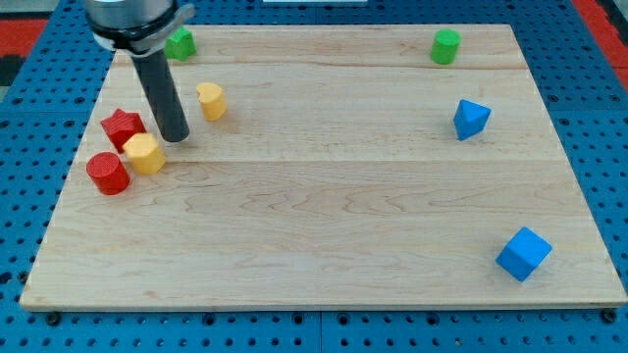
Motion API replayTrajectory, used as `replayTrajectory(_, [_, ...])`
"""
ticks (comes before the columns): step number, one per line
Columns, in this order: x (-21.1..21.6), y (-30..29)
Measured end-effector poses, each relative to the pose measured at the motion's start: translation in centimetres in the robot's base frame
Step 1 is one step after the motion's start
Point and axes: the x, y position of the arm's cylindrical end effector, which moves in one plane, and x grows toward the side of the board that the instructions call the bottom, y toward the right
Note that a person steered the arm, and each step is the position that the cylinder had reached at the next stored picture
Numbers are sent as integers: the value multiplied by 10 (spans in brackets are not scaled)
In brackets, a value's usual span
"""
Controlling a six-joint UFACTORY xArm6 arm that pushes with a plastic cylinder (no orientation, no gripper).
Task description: Move the yellow heart into the red star
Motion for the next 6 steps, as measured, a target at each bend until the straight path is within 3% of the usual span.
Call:
replayTrajectory(2, [-47,147])
replayTrajectory(3, [-79,81])
replayTrajectory(5, [30,-16])
replayTrajectory(6, [2,59])
